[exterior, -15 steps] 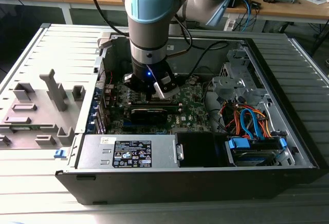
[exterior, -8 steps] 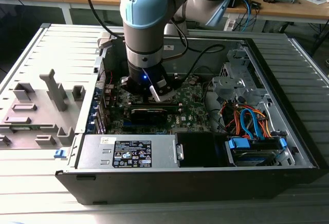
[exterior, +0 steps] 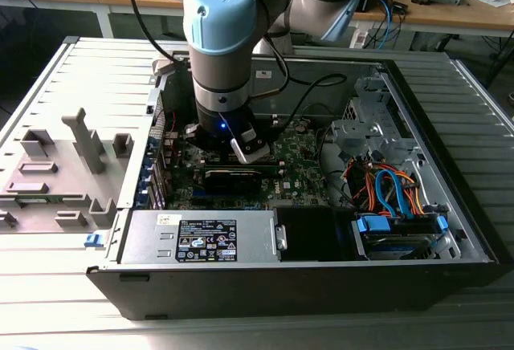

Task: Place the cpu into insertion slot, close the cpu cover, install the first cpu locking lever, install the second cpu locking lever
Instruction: 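Install the second cpu locking lever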

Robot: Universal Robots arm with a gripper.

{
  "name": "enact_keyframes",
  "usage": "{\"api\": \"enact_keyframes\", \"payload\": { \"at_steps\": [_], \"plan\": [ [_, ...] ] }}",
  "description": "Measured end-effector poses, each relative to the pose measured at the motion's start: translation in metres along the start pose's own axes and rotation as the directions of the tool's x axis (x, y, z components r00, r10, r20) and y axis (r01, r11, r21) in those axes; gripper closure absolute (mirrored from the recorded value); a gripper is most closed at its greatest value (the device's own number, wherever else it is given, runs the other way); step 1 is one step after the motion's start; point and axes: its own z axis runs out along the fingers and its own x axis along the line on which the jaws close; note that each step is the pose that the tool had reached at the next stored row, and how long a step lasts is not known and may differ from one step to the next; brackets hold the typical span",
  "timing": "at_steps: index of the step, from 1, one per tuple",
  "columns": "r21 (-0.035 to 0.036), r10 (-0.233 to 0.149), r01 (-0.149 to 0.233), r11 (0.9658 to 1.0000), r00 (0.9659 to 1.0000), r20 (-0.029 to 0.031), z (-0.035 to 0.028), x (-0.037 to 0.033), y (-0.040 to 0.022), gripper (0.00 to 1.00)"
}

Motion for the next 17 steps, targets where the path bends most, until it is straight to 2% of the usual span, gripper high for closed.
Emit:
{"api": "enact_keyframes", "payload": {
  "at_steps": [2,4,6,13,14,15,16,17],
  "plan": [
    [-0.0005,-0.031,0.031,0.9995,0.9995,-0.0061,0.0011,0.0001,-0.0001,0.89],
    [-0.0003,-0.043,0.043,0.9991,0.999,-0.0086,0.0021,-0.0001,0.0016,0.89],
    [-0.0015,-0.05,0.05,0.9987,0.9987,-0.0096,0.0035,-0.0003,0.0044,0.89],
    [-0.0009,-0.066,0.066,0.9978,0.9977,-0.0129,0.0074,-0.0006,0.0071,0.89],
    [0.0026,-0.066,0.066,0.9978,0.9977,-0.0132,0.0075,-0.0006,0.0072,0.89],
    [0.0144,-0.066,0.067,0.9977,0.9977,-0.0141,0.0076,-0.0005,0.0074,0.89],
    [0.0315,-0.067,0.067,0.9972,0.9977,-0.0137,0.0054,0.0,0.0081,0.89],
    [0.0396,-0.067,0.068,0.9969,0.9976,-0.0139,0.0029,-0.0001,0.0091,0.89]
  ]
}}
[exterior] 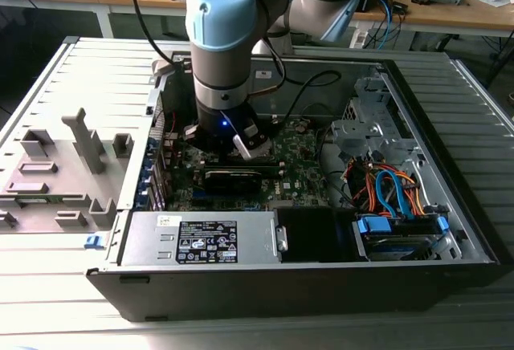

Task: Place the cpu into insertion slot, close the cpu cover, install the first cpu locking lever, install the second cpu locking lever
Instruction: 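Install the second cpu locking lever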

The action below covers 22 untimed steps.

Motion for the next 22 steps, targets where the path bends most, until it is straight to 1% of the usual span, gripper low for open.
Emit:
{"api": "enact_keyframes", "payload": {
  "at_steps": [3,4,5,6,7,8,10,11,13,14,15,16,17,18,19,20,22],
  "plan": [
    [-0.0001,0.0,0.0,1.0,1.0,-0.0002,-0.0047,-0.001,0.0018,0.89],
    [0.0,0.0,0.0,1.0,1.0,-0.0002,-0.0057,-0.0031,0.0028,0.89],
    [-0.0002,0.0,0.0,1.0,1.0,-0.0011,-0.0058,-0.0074,0.0035,0.89],
    [-0.0004,0.001,-0.001,1.0,1.0,-0.0026,-0.0058,-0.0099,0.0036,0.89],
    [-0.0008,0.001,-0.001,1.0,1.0,-0.0053,-0.0057,-0.0134,0.0039,0.89],
    [-0.0014,0.002,-0.002,1.0,1.0,-0.0097,-0.0055,-0.0189,0.005,0.89],
    [-0.002,0.002,-0.002,1.0,0.9999,-0.0146,-0.005,-0.0248,0.0076,0.89],
    [-0.0025,0.003,-0.003,1.0,0.9999,-0.0168,-0.0044,-0.0287,0.0109,0.89],
    [-0.0026,0.003,-0.003,1.0,0.9998,-0.0207,-0.0027,-0.0378,0.0213,0.89],
    [-0.0012,0.004,-0.004,1.0,0.9998,-0.0218,-0.0021,-0.041,0.0259,0.89],
    [0.0022,0.004,-0.004,1.0,0.9997,-0.0226,-0.0011,-0.0445,0.0314,0.89],
    [0.0137,0.004,-0.004,0.9999,0.9997,-0.0243,-0.0006,-0.0463,0.0356,0.89],
    [0.0469,0.005,-0.004,0.9989,0.9996,-0.0288,-0.0003,-0.0474,0.0384,0.89],
    [0.0869,0.006,-0.003,0.9962,0.9994,-0.0342,-0.0003,-0.0478,0.0397,0.89],
    [0.1131,0.008,-0.003,0.9936,0.9993,-0.0377,-0.0006,-0.048,0.0409,0.89],
    [0.1206,0.008,-0.003,0.9927,0.9992,-0.0388,-0.0024,-0.048,0.0413,0.89],
    [0.1223,0.008,-0.003,0.9925,0.9992,-0.0391,-0.0063,-0.0482,0.0419,0.89]
  ]
}}
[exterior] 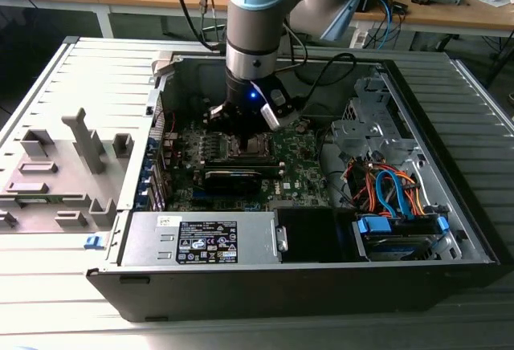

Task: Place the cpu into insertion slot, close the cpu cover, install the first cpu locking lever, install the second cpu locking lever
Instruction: 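Install the second cpu locking lever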

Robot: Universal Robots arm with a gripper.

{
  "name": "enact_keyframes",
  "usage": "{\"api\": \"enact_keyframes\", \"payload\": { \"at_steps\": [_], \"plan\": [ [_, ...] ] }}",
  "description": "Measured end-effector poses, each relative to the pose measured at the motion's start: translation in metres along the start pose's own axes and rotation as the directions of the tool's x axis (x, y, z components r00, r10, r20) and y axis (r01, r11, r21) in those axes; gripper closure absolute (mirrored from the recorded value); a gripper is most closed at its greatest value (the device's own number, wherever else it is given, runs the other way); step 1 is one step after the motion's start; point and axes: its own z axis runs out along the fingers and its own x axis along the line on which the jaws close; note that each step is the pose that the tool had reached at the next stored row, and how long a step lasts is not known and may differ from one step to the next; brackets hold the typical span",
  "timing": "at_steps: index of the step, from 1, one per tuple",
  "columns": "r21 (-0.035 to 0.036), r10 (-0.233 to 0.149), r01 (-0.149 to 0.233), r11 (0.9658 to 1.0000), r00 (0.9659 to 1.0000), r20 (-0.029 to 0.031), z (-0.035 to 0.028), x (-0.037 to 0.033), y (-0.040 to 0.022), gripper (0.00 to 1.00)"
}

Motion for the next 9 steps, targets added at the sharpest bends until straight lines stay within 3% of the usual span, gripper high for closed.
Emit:
{"api": "enact_keyframes", "payload": {
  "at_steps": [5,9],
  "plan": [
    [-0.0002,0.0,0.0,1.0,1.0,0.0002,-0.0181,0.0005,0.0005,0.89],
    [-0.0001,0.0,0.0,1.0,1.0,0.0001,-0.0233,0.0006,0.0006,0.89]
  ]
}}
